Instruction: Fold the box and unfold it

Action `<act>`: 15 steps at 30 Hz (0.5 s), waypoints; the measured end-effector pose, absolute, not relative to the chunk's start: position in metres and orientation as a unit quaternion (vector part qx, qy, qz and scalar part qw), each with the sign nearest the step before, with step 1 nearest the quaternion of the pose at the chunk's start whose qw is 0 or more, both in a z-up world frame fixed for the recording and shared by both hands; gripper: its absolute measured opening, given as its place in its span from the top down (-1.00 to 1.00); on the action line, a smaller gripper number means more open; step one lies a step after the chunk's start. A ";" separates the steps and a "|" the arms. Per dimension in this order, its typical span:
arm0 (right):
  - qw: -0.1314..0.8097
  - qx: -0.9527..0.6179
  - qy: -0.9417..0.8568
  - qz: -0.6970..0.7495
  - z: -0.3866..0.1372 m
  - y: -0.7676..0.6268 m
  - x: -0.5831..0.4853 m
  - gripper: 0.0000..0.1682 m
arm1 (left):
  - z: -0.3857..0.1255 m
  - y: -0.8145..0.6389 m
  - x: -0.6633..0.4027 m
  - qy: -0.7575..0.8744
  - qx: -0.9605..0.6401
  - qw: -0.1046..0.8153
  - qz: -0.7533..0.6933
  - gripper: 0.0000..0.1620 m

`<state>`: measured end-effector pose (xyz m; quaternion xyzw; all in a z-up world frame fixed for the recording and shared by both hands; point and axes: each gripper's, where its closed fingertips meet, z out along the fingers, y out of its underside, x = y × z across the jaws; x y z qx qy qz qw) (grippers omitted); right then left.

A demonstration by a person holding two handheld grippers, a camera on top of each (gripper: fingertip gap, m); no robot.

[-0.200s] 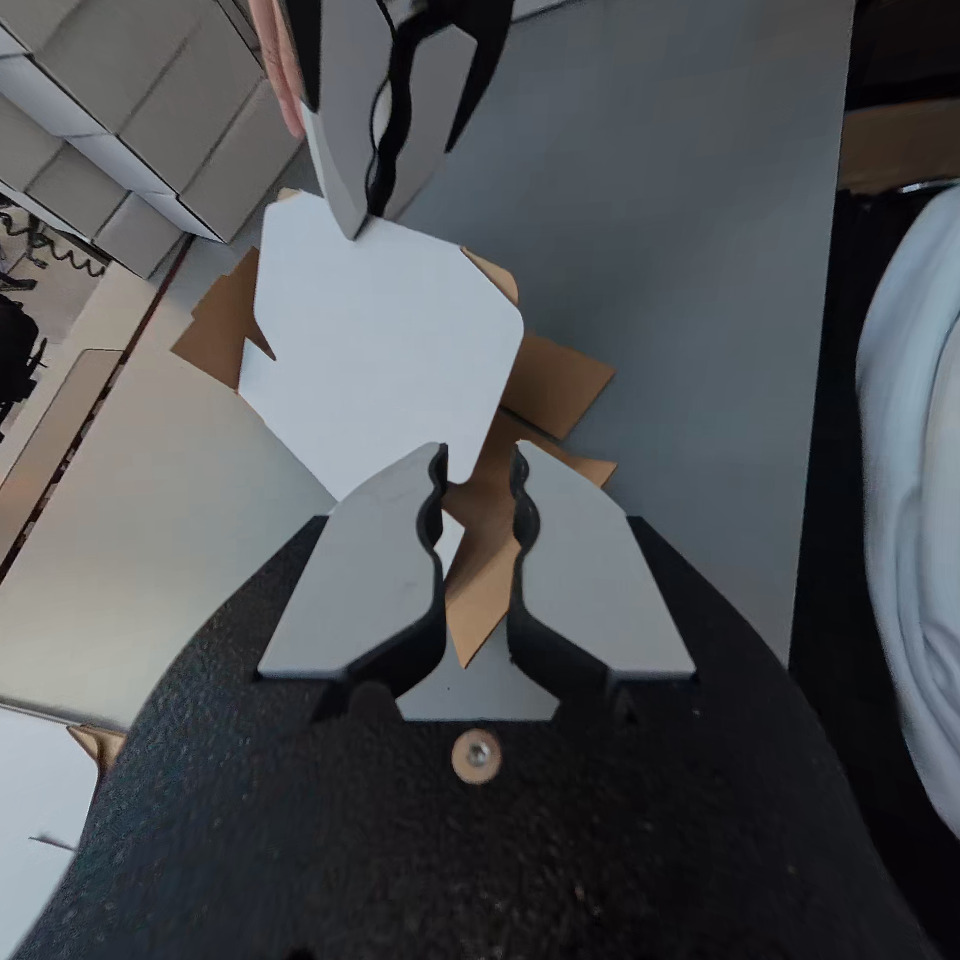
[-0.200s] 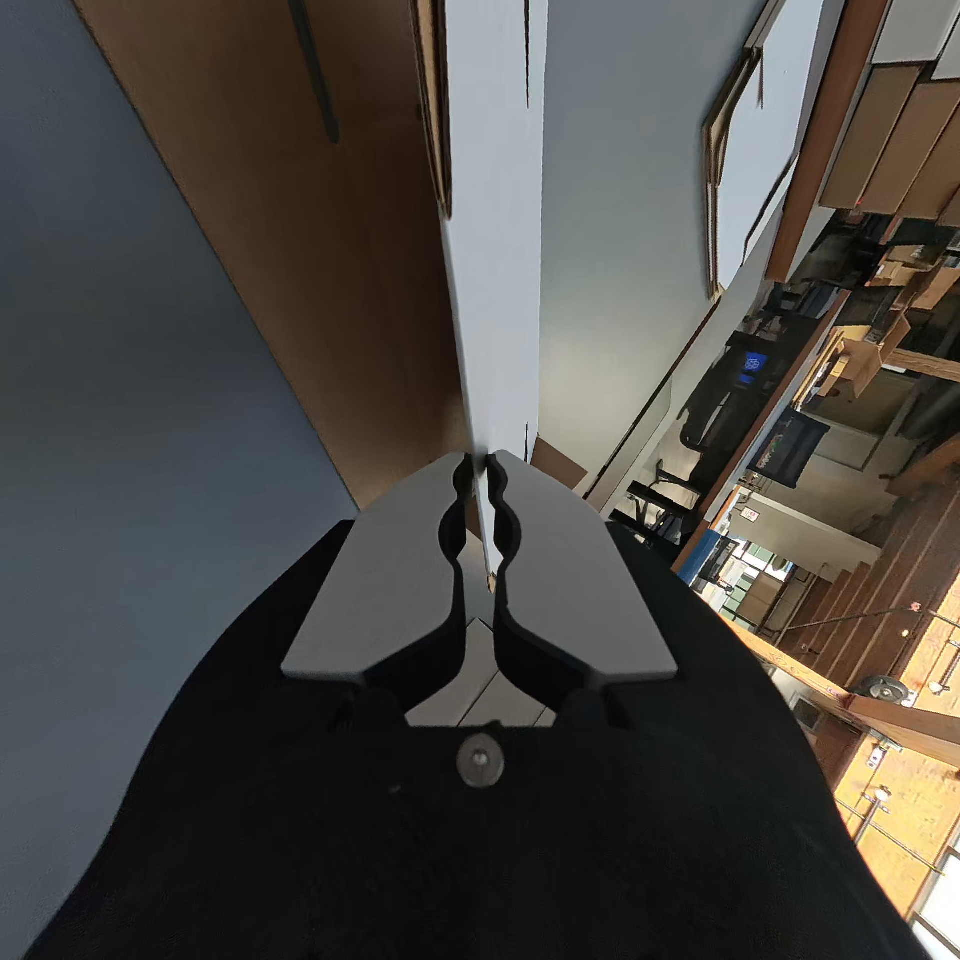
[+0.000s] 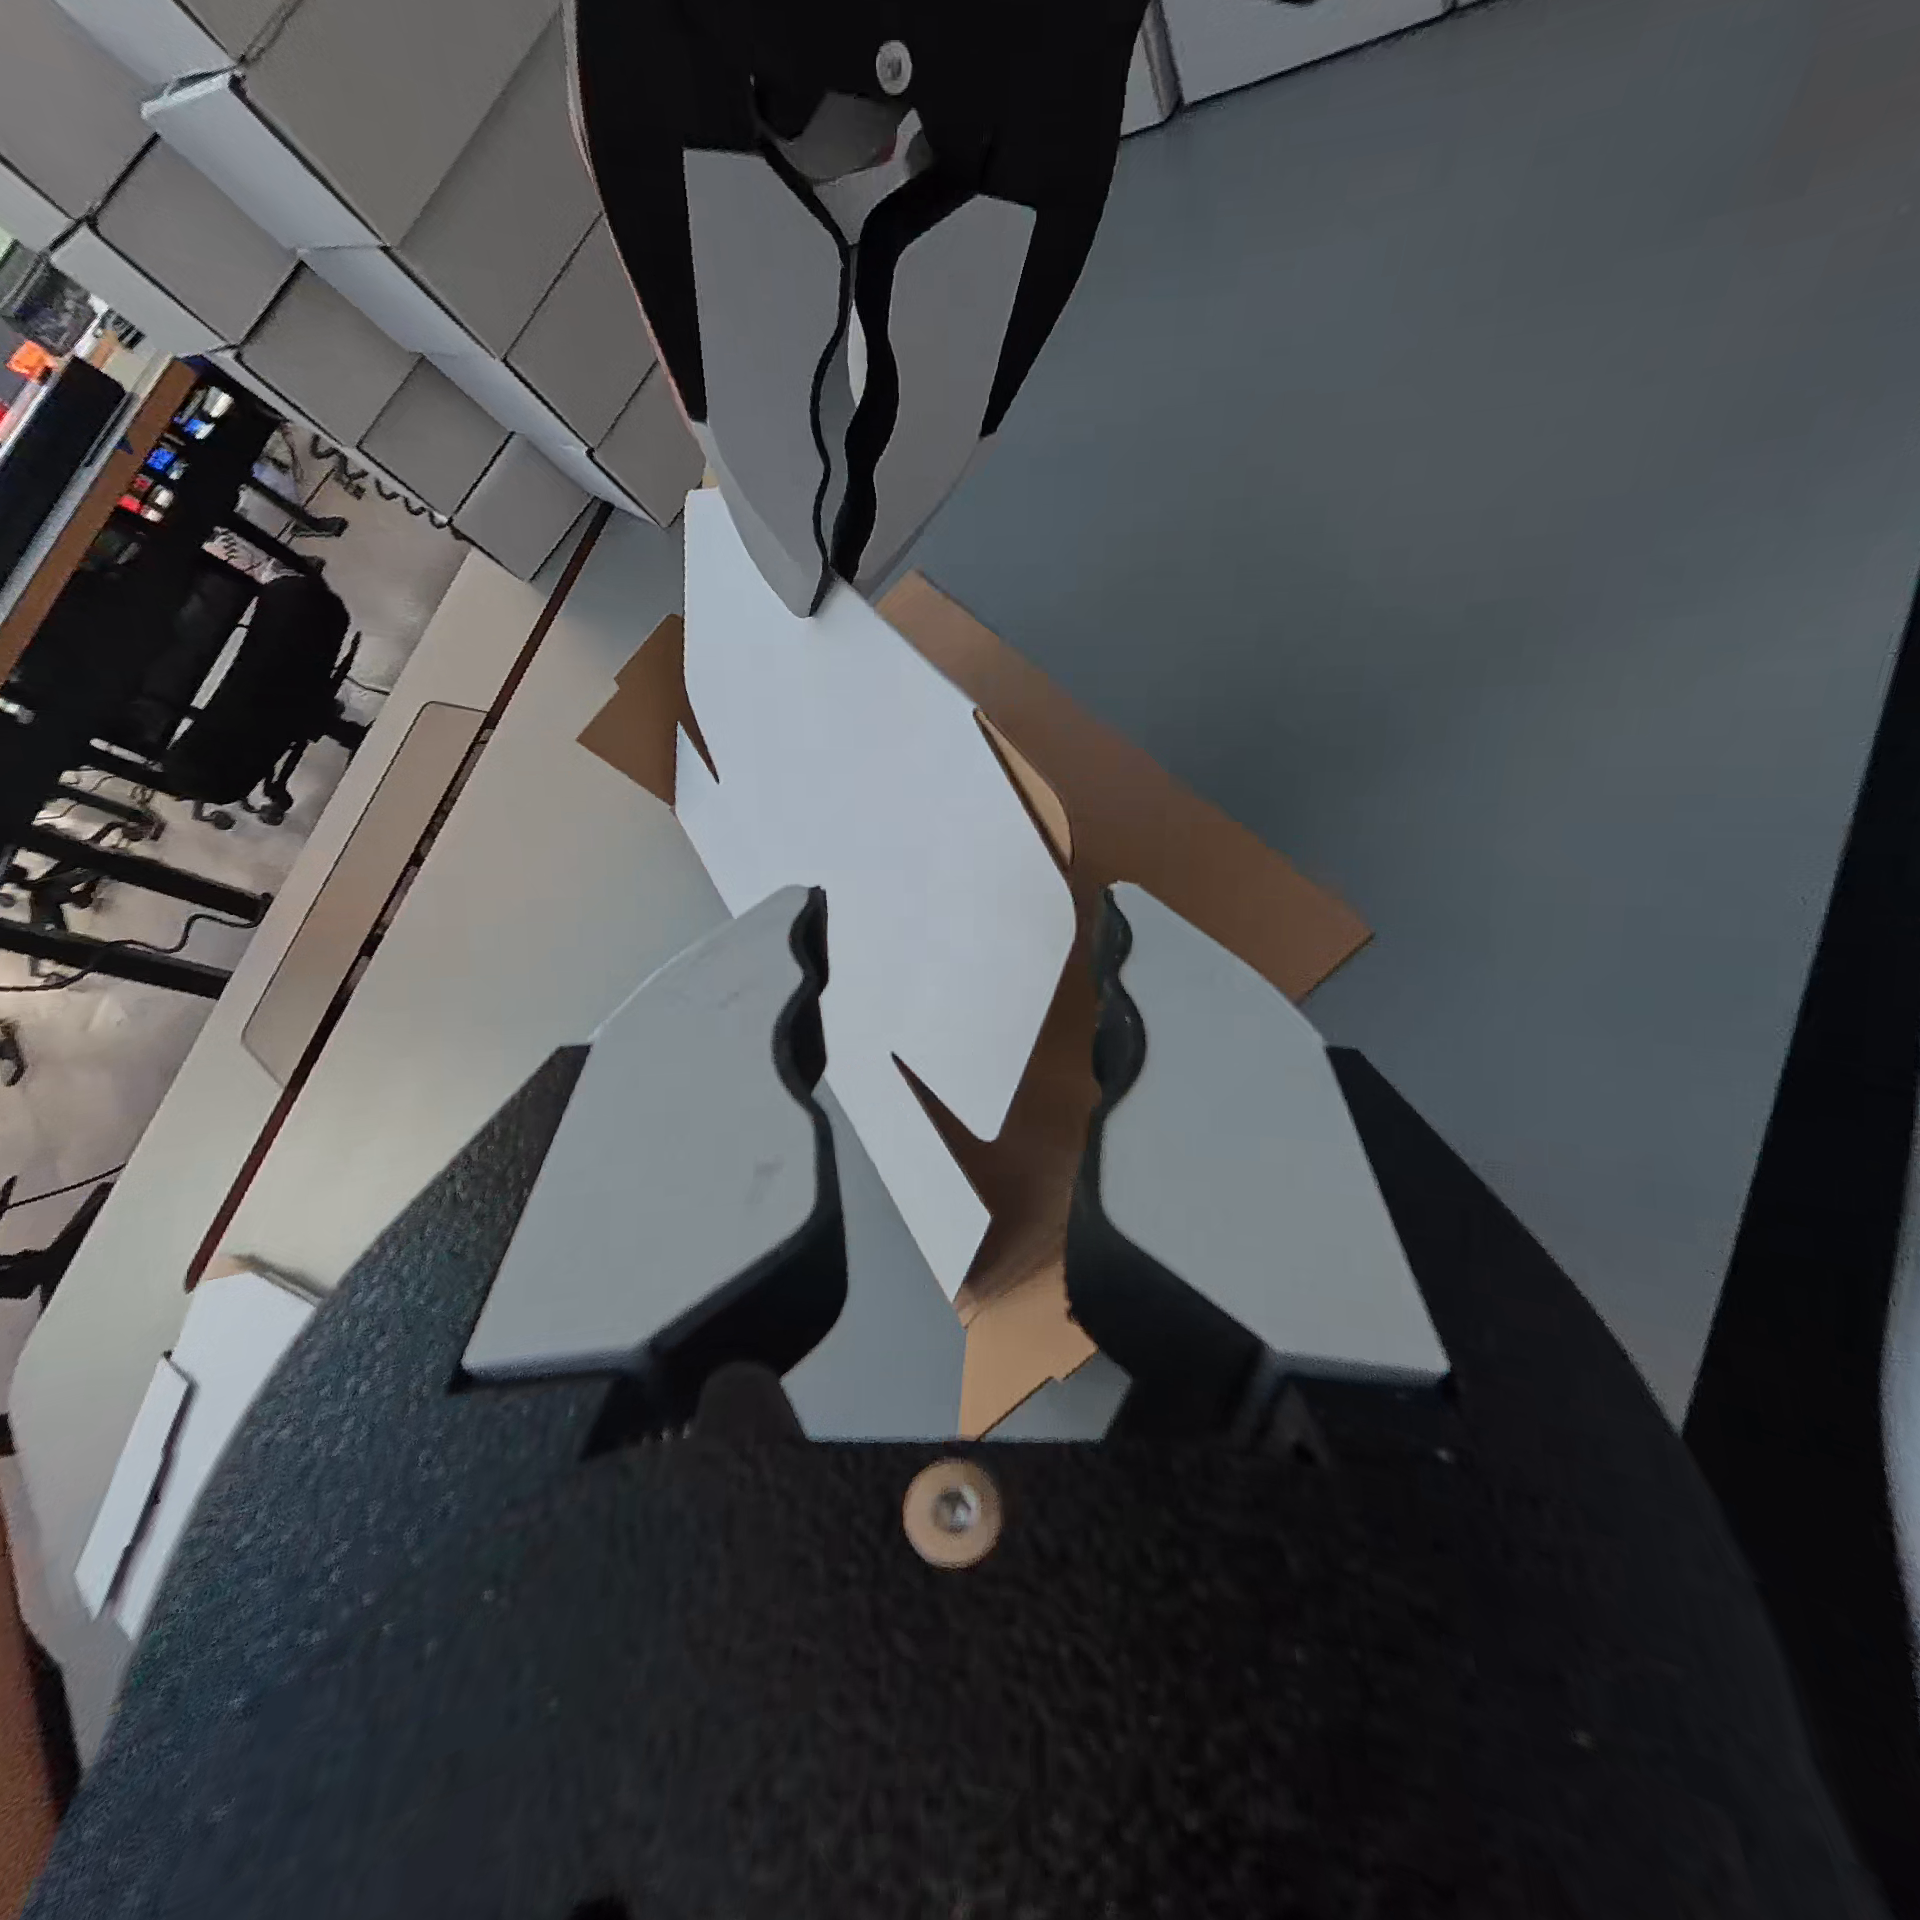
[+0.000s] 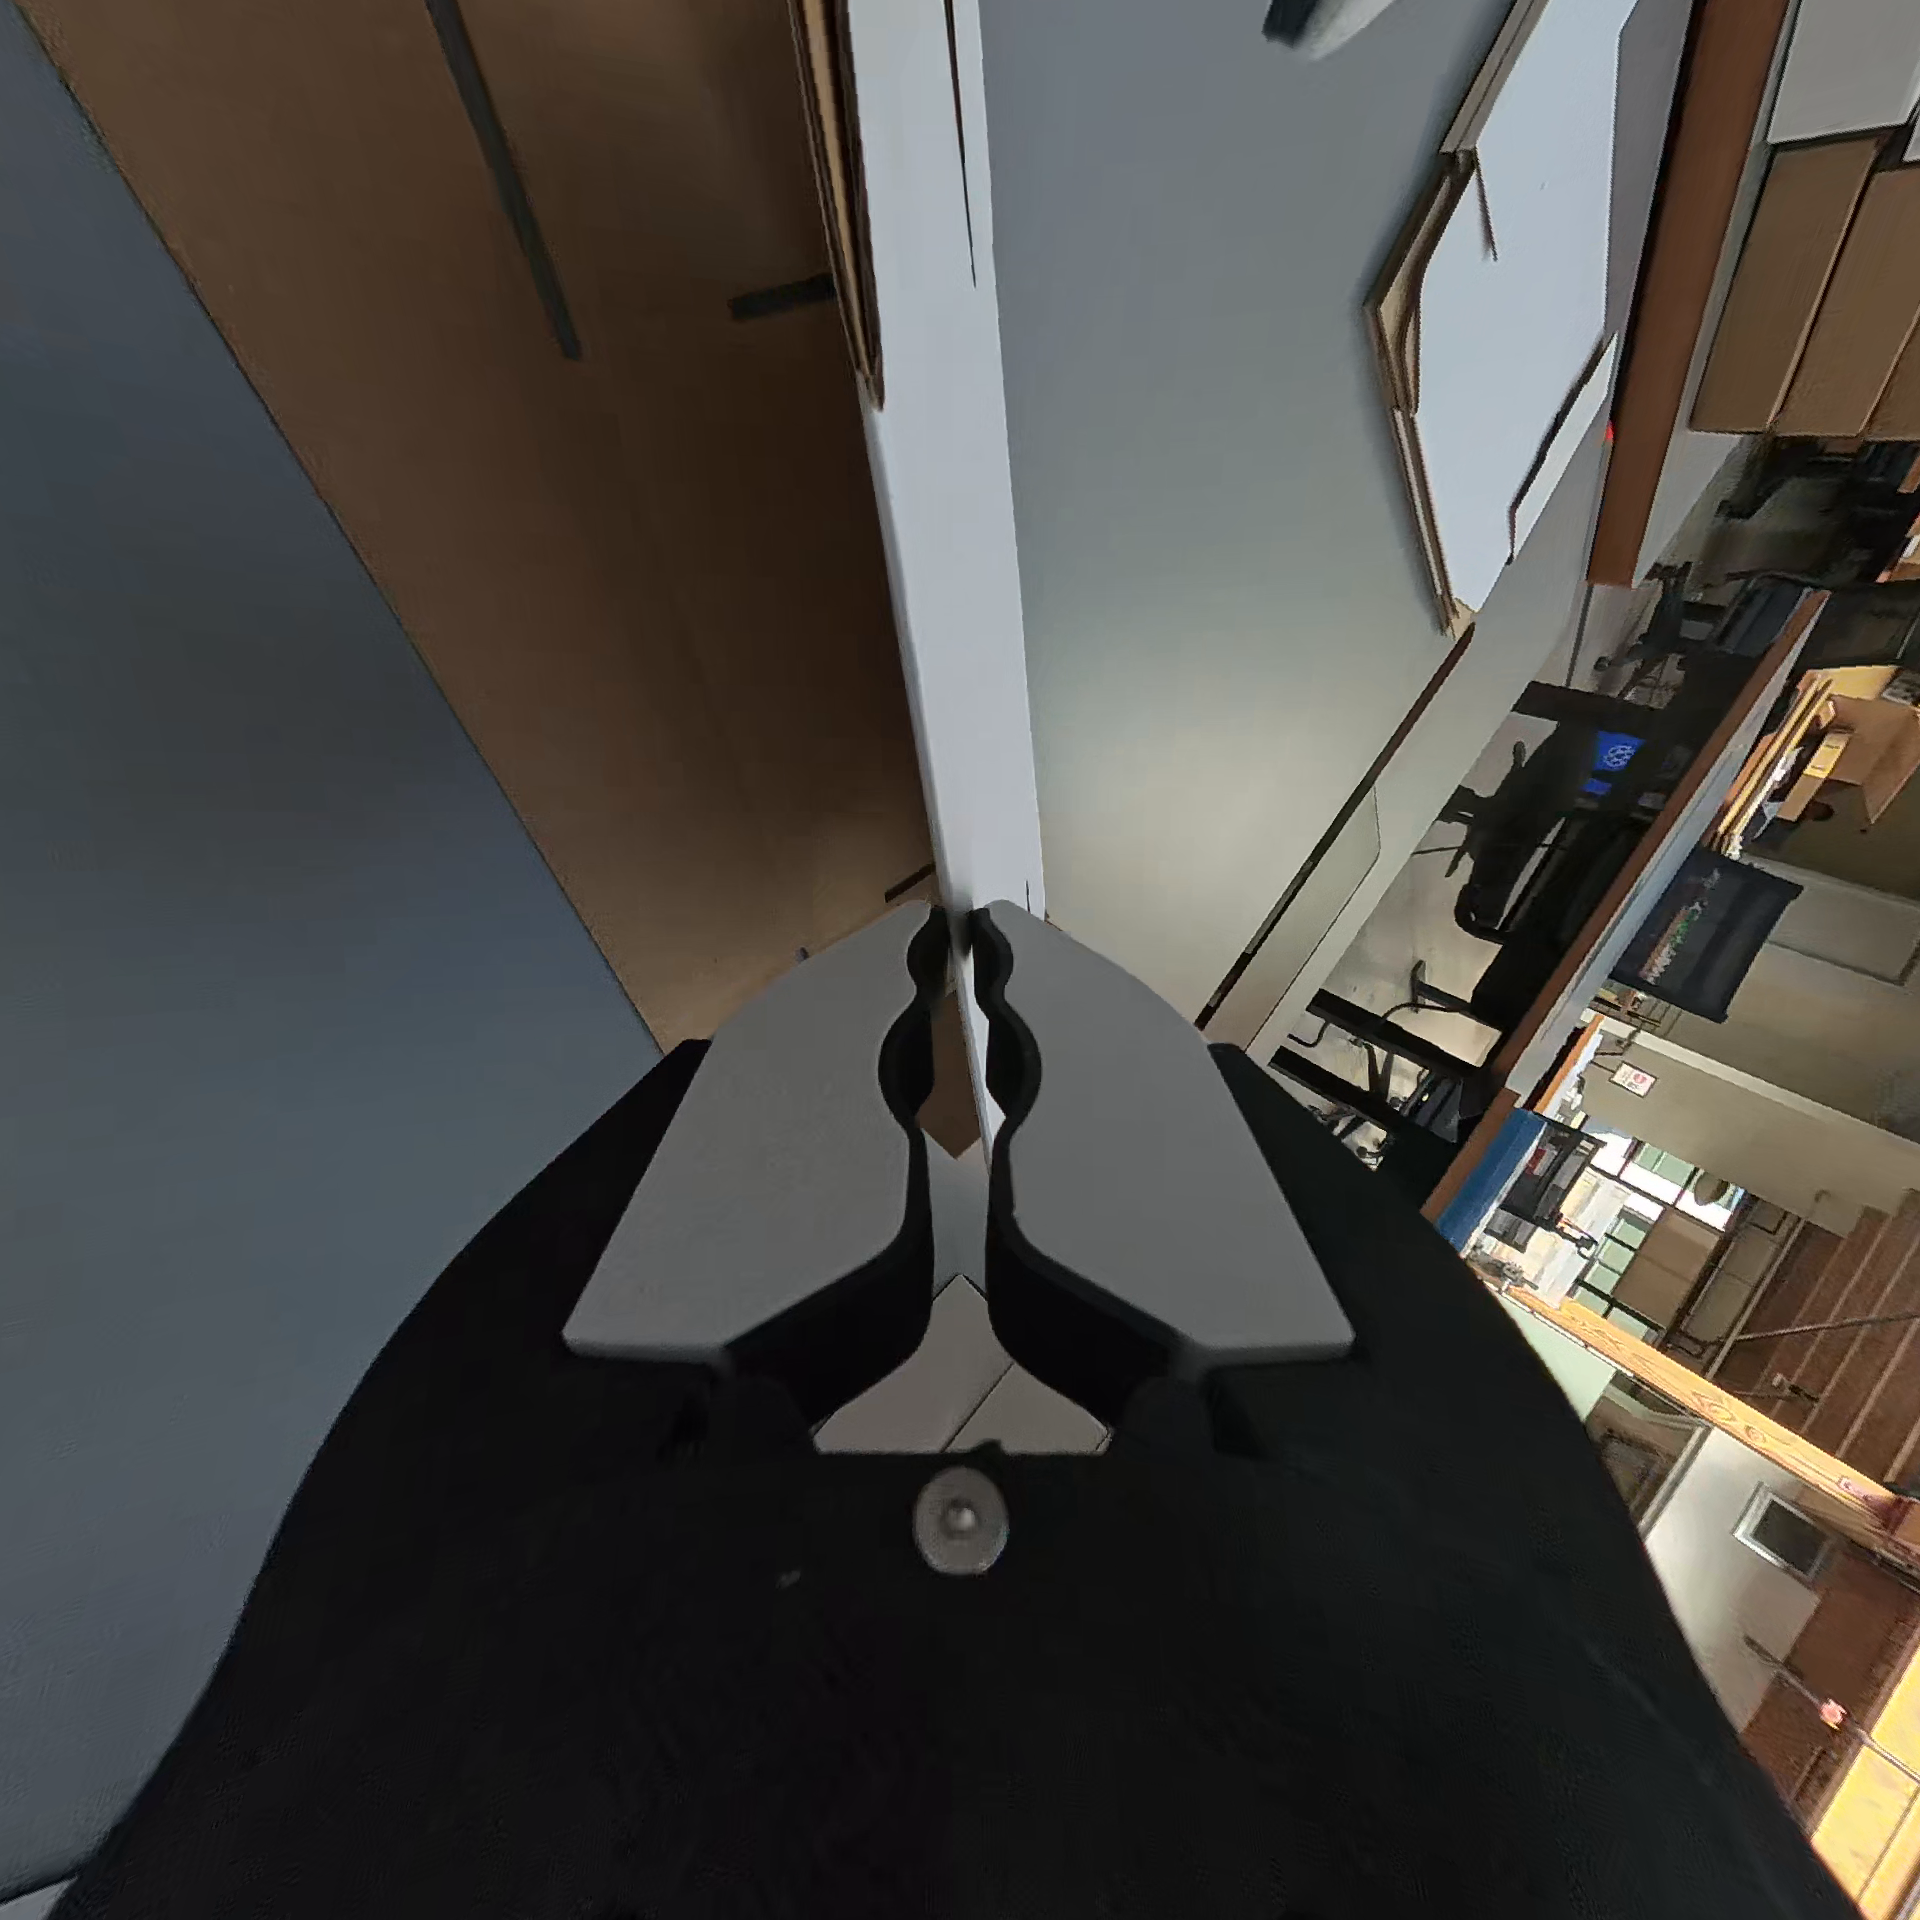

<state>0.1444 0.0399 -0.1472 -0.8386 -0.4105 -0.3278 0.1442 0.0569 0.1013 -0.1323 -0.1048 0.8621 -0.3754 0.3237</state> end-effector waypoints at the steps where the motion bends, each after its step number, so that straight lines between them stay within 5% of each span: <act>1: 0.149 -0.843 -0.408 -0.317 -0.144 0.043 0.143 0.95 | -0.134 0.102 0.063 0.863 -0.108 0.345 -0.353 0.41; 9: 0.226 -0.876 -0.327 -0.275 -0.128 0.058 0.150 0.86 | -0.129 0.117 0.089 0.829 -0.189 0.427 -0.306 0.96; 11: 0.267 -0.875 -0.281 -0.291 -0.116 0.056 0.158 0.77 | -0.123 0.126 0.095 0.814 -0.239 0.416 -0.327 0.96; 15: 0.392 -0.848 -0.141 -0.329 -0.079 0.052 0.163 1.00 | -0.117 0.144 0.108 0.777 -0.350 0.360 -0.381 0.97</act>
